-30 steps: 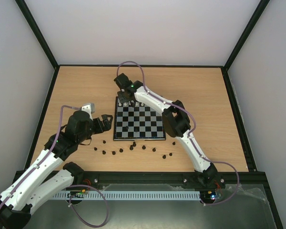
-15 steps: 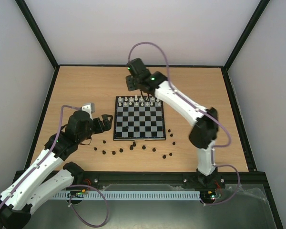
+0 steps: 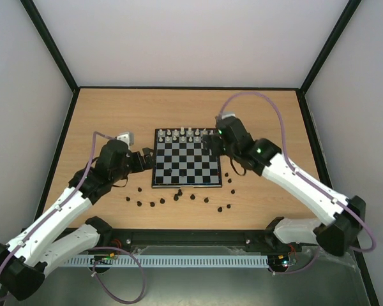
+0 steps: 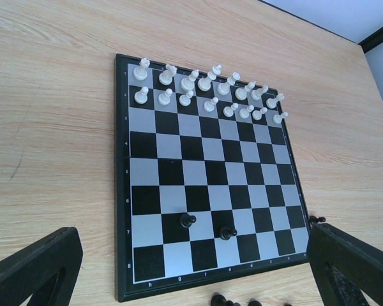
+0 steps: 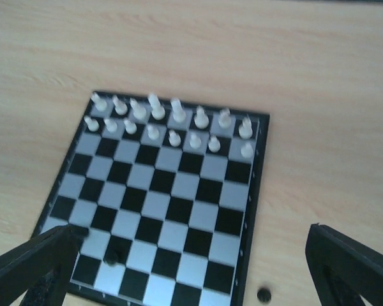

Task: Set up the chess pieces on the board
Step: Adjust the chess piece on the chessboard.

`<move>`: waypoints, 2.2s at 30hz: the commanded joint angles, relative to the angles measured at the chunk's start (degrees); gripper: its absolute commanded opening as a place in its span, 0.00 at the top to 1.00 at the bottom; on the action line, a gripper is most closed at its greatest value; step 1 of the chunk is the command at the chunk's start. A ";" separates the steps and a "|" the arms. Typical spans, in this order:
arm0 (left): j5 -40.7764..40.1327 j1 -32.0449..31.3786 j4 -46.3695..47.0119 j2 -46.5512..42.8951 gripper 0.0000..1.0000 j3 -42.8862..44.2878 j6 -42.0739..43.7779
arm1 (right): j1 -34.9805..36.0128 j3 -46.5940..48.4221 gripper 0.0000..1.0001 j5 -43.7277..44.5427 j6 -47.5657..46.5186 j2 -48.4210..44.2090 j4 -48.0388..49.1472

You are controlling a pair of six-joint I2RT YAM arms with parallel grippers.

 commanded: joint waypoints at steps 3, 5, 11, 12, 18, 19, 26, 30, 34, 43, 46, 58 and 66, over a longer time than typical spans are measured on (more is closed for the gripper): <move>-0.45 0.38 2.41 4.54 0.01 2.65 1.21 | -0.20 -17.19 0.01 -4.28 6.58 -12.57 5.44; -0.58 0.45 2.70 5.67 0.00 2.51 1.19 | -0.20 -21.79 0.01 -5.65 8.43 -15.51 7.42; -2.25 0.46 2.93 6.74 0.01 2.01 0.63 | -0.20 -28.79 0.01 -6.95 9.82 -20.44 9.67; -2.63 0.51 2.90 6.68 0.01 1.92 0.50 | -0.20 -29.12 0.01 -6.88 9.82 -20.83 9.65; -3.83 1.57 1.78 7.31 0.01 2.44 0.35 | -0.20 -30.98 0.01 -5.64 9.34 -21.91 10.23; -4.01 1.79 1.66 7.14 0.00 2.31 0.26 | -0.21 -31.23 0.02 -5.47 9.26 -21.69 10.26; -3.48 3.17 3.37 7.11 0.01 0.26 -0.22 | -0.20 -33.64 0.01 -5.72 9.36 -20.41 11.73; -2.32 3.89 5.28 8.73 0.01 -0.48 0.13 | -0.22 -33.82 0.01 -5.36 9.44 -19.43 11.78; -1.58 4.52 6.60 10.19 0.01 -0.43 0.57 | -0.20 -33.81 0.01 -4.80 9.77 -19.41 11.25; -0.54 5.49 6.98 8.88 0.01 -0.74 1.02 | -0.20 -35.26 0.01 -4.61 11.81 -19.75 11.30; -0.53 5.56 6.62 8.33 0.00 -0.99 1.08 | -0.20 -35.55 0.01 -4.88 12.33 -19.55 11.44; 0.25 6.45 6.04 7.04 0.01 -0.94 1.31 | -0.20 -35.55 0.01 -4.42 15.39 -19.33 9.24; 2.30 8.28 7.06 7.02 0.01 -2.31 1.50 | -0.20 -34.65 0.01 -4.77 15.54 -18.05 8.94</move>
